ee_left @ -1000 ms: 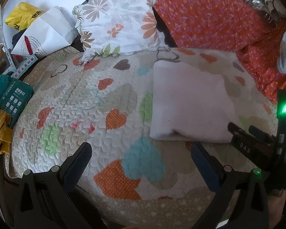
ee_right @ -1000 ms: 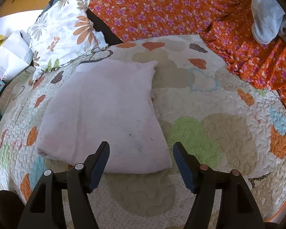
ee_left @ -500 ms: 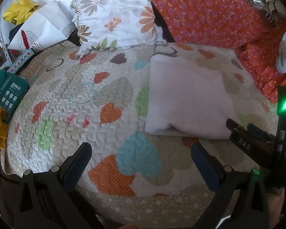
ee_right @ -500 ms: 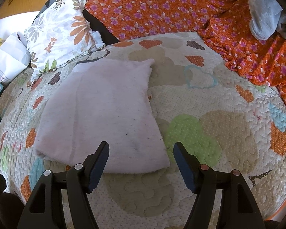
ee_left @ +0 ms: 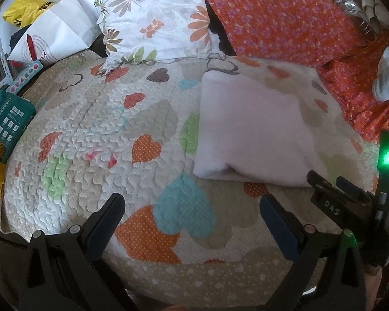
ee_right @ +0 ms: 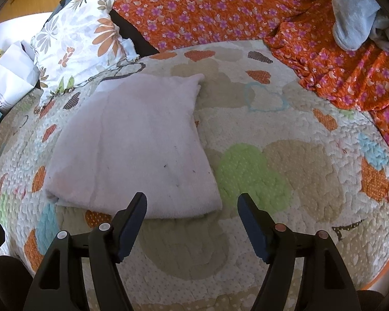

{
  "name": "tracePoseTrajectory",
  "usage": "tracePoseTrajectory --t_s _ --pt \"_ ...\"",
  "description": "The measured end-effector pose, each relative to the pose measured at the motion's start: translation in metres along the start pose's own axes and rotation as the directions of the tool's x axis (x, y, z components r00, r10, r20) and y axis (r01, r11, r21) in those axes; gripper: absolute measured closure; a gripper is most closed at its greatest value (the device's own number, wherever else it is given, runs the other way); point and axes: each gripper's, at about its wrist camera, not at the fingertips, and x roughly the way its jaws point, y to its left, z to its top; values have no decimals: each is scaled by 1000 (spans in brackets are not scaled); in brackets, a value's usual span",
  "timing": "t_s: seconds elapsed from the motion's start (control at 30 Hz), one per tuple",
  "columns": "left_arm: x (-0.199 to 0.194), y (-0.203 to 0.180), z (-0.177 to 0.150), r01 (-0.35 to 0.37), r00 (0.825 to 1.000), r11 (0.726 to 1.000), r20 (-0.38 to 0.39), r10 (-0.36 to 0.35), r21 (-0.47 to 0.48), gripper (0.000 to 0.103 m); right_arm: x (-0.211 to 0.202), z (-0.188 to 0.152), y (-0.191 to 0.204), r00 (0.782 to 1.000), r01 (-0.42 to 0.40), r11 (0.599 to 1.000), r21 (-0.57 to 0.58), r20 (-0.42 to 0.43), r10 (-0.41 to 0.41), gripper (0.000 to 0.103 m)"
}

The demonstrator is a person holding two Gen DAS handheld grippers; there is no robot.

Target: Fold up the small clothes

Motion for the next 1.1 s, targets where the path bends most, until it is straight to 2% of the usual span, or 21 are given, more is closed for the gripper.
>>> tracePoseTrajectory --t_s 0.67,1.1 --pt "11 4 -4 32 999 999 -41 -33 -19 0 -3 -9 3 999 36 999 -34 -3 -36 23" --pt "21 6 -8 81 992 996 -89 -85 -48 0 3 -11 3 998 56 997 -43 -15 -57 22"
